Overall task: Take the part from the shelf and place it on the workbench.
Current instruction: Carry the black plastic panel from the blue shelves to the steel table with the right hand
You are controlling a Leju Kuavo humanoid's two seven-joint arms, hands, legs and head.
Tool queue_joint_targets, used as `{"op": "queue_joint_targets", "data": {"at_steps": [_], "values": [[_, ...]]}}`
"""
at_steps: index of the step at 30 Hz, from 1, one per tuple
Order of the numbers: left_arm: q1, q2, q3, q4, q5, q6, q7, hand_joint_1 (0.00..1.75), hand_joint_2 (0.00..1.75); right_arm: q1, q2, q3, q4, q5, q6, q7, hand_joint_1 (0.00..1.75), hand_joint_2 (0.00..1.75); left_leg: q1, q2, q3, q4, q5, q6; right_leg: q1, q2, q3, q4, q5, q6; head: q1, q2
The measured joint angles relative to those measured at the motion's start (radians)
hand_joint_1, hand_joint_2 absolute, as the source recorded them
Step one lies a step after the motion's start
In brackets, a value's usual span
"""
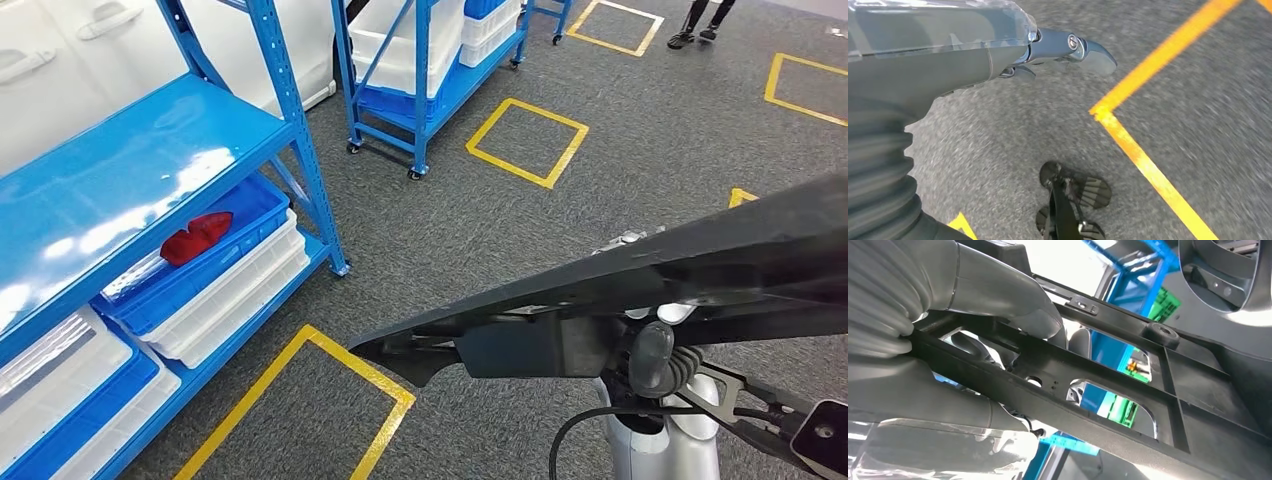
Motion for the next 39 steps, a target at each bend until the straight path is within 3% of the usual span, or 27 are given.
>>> {"op": "queue_joint_targets", "data": {"at_steps": [1, 3, 4, 6, 8, 10, 11, 12, 14, 16, 19, 21, 23, 25, 26, 27, 28, 30, 32, 33, 34, 36, 38, 39], "values": [[0.000, 0.000, -0.001, 0.000, -0.004, -0.004, -0.004, 0.00, 1.75, 0.002, 0.000, -0.002, 0.000, 0.000, -0.002, 0.000, 1.75, 1.75, 0.000, -0.012, 0.009, -0.021, 0.002, 0.004, -0.001, 0.011, -0.005, 0.003, 0.000, 0.006, 0.000, 0.000], [-0.001, 0.000, -0.005, 0.000, -0.009, -0.008, -0.011, 0.00, 1.75, 0.009, -0.001, -0.009, -0.002, 0.000, -0.004, 0.000, 1.75, 1.75, -0.003, 0.002, 0.010, -0.024, 0.002, 0.015, -0.004, 0.031, -0.013, 0.003, 0.004, 0.018, 0.000, 0.000], [-0.003, 0.001, -0.008, 0.000, -0.010, -0.009, -0.015, 0.00, 1.75, 0.012, -0.002, -0.014, -0.003, 0.000, -0.004, 0.000, 1.75, 1.75, -0.003, 0.013, 0.011, -0.026, 0.005, 0.022, -0.005, 0.028, -0.016, 0.007, 0.002, 0.023, 0.000, 0.000], [-0.009, 0.002, -0.013, 0.000, -0.011, -0.010, -0.020, 0.00, 1.75, 0.014, -0.003, -0.023, -0.006, 0.000, -0.005, 0.000, 1.75, 1.75, -0.002, 0.033, 0.013, -0.032, 0.009, 0.035, -0.004, -0.013, -0.044, 0.063, -0.031, 0.032, 0.000, 0.000], [-0.009, 0.003, -0.014, 0.000, -0.009, -0.008, -0.020, 0.00, 1.75, 0.016, -0.004, -0.028, -0.007, -0.002, -0.008, 0.000, 1.75, 1.75, -0.006, 0.056, 0.012, -0.033, 0.008, 0.042, -0.004, -0.065, -0.107, 0.189, -0.092, 0.039, 0.000, 0.000], [-0.005, 0.003, -0.014, 0.000, -0.006, -0.003, -0.014, 0.00, 1.75, 0.022, -0.004, -0.028, -0.003, -0.003, -0.013, 0.000, 1.75, 1.75, -0.010, 0.081, 0.012, -0.032, 0.006, 0.044, -0.006, -0.085, -0.157, 0.286, -0.121, 0.041, 0.000, 0.000], [-0.004, 0.002, -0.015, 0.000, -0.004, -0.001, -0.010, 0.00, 1.75, 0.026, -0.005, -0.028, -0.002, -0.001, -0.014, 0.000, 1.75, 1.75, -0.012, 0.093, 0.012, -0.032, 0.005, 0.044, -0.006, -0.089, -0.157, 0.284, -0.108, 0.039, 0.000, 0.000], [-0.005, 0.002, -0.015, 0.000, -0.004, 0.001, -0.006, 0.00, 1.75, 0.028, -0.005, -0.028, 0.000, 0.001, -0.013, 0.000, 1.75, 1.75, -0.013, 0.105, 0.014, -0.032, 0.004, 0.044, -0.005, -0.096, -0.134, 0.239, -0.080, 0.036, 0.000, 0.000], [-0.007, -0.002, -0.016, 0.000, -0.006, 0.004, 0.003, 0.00, 1.75, 0.031, -0.005, -0.028, 0.000, 0.007, -0.013, 0.000, 1.75, 1.75, -0.017, 0.122, 0.019, -0.032, 0.000, 0.040, 0.004, -0.135, -0.055, 0.093, -0.022, 0.022, 0.000, 0.000], [-0.008, -0.007, -0.017, 0.000, -0.009, 0.008, 0.012, 0.00, 1.75, 0.033, -0.004, -0.026, 0.000, 0.013, -0.014, 0.000, 1.75, 1.75, -0.019, 0.139, 0.024, -0.033, -0.005, 0.032, 0.016, -0.165, -0.011, 0.009, -0.003, 0.009, 0.000, 0.000], [-0.009, -0.014, -0.018, 0.000, -0.013, 0.011, 0.017, 0.00, 1.75, 0.045, -0.004, -0.020, -0.005, 0.025, -0.023, 0.000, 1.75, 1.75, -0.019, 0.159, 0.033, -0.037, -0.010, 0.016, 0.018, -0.140, -0.008, -0.009, 0.001, -0.005, 0.000, 0.000], [-0.011, -0.017, -0.019, 0.000, -0.017, 0.011, 0.016, 0.00, 1.75, 0.053, -0.004, -0.011, -0.013, 0.032, -0.037, 0.000, 1.75, 1.75, -0.018, 0.122, 0.021, 0.001, -0.039, 0.008, 0.011, -0.119, 0.000, -0.023, 0.009, -0.015, 0.000, 0.000], [-0.007, -0.018, -0.020, 0.000, -0.021, 0.011, 0.012, 0.00, 1.75, 0.058, -0.004, 0.002, -0.018, 0.035, -0.055, -0.001, 1.75, 1.75, -0.015, 0.071, -0.035, 0.122, -0.103, 0.004, 0.008, -0.096, 0.004, -0.028, 0.013, -0.021, 0.000, 0.000], [-0.001, -0.019, -0.021, 0.000, -0.024, 0.009, 0.010, 0.00, 1.75, 0.066, -0.004, 0.013, -0.023, 0.039, -0.078, 0.000, 1.75, 1.75, -0.014, 0.058, -0.095, 0.237, -0.140, 0.001, 0.009, -0.067, 0.004, -0.025, 0.012, -0.023, 0.000, 0.000], [0.000, -0.020, -0.021, 0.000, -0.026, 0.007, 0.010, 0.00, 1.75, 0.070, -0.004, 0.016, -0.029, 0.041, -0.090, 0.000, 1.75, 1.75, -0.014, 0.057, -0.103, 0.245, -0.129, 0.001, 0.009, -0.053, 0.004, -0.022, 0.011, -0.023, 0.000, 0.000], [0.000, -0.021, -0.022, 0.000, -0.028, 0.006, 0.010, 0.00, 1.75, 0.072, -0.004, 0.019, -0.036, 0.043, -0.102, 0.000, 1.75, 1.75, -0.013, 0.055, -0.092, 0.212, -0.099, 0.001, 0.009, -0.038, 0.004, -0.019, 0.010, -0.022, 0.000, 0.000], [0.000, -0.022, -0.024, 0.000, -0.030, 0.005, 0.011, 0.00, 1.75, 0.074, -0.005, 0.021, -0.045, 0.044, -0.111, 0.000, 1.75, 1.75, -0.011, 0.044, -0.064, 0.145, -0.057, 0.002, 0.008, -0.024, 0.005, -0.015, 0.007, -0.019, 0.000, 0.000], [-0.001, -0.023, -0.026, 0.000, -0.035, 0.003, 0.012, 0.00, 1.75, 0.075, -0.005, 0.023, -0.063, 0.043, -0.121, 0.000, 1.75, 1.75, -0.007, 0.007, -0.008, 0.016, -0.003, 0.006, 0.008, 0.001, 0.002, -0.006, 0.003, -0.012, 0.000, 0.000], [-0.001, -0.024, -0.028, 0.000, -0.041, 0.000, 0.013, 0.00, 1.75, 0.077, -0.005, 0.023, -0.080, 0.042, -0.123, 0.000, 1.75, 1.75, -0.008, -0.008, 0.011, -0.027, 0.003, 0.013, 0.006, 0.021, -0.005, -0.001, 0.002, -0.001, 0.000, 0.000], [-0.001, -0.024, -0.031, 0.000, -0.043, -0.001, 0.012, 0.00, 1.75, 0.078, -0.005, 0.024, -0.088, 0.043, -0.124, 0.000, 1.75, 1.75, -0.010, 0.002, 0.012, -0.030, 0.006, 0.018, 0.004, 0.031, -0.007, -0.002, 0.004, 0.005, 0.000, 0.000], [-0.002, -0.025, -0.034, 0.000, -0.043, -0.003, 0.011, 0.00, 1.75, 0.080, -0.006, 0.024, -0.096, 0.045, -0.125, 0.000, 1.75, 1.75, -0.009, 0.013, 0.014, -0.034, 0.008, 0.025, 0.003, 0.033, -0.009, -0.001, 0.003, 0.011, 0.000, 0.000], [-0.006, -0.028, -0.039, 0.000, -0.043, -0.006, 0.007, 0.00, 1.75, 0.083, -0.007, 0.027, -0.110, 0.048, -0.129, 0.000, 1.75, 1.75, -0.007, 0.033, 0.018, -0.042, 0.013, 0.037, 0.005, -0.002, -0.026, 0.037, -0.021, 0.020, 0.000, 0.000], [-0.007, -0.029, -0.040, 0.000, -0.041, -0.008, 0.005, 0.00, 1.75, 0.084, -0.009, 0.034, -0.117, 0.048, -0.134, 0.000, 1.75, 1.75, -0.009, 0.054, 0.020, -0.045, 0.014, 0.043, 0.005, -0.060, -0.084, 0.154, -0.083, 0.026, 0.000, 0.000], [-0.005, -0.029, -0.039, 0.000, -0.039, -0.009, 0.005, 0.00, 1.75, 0.085, -0.010, 0.037, -0.118, 0.047, -0.136, 0.000, 1.75, 1.75, -0.011, 0.066, 0.020, -0.044, 0.012, 0.044, 0.002, -0.075, -0.121, 0.225, -0.113, 0.028, 0.000, 0.000]]}}
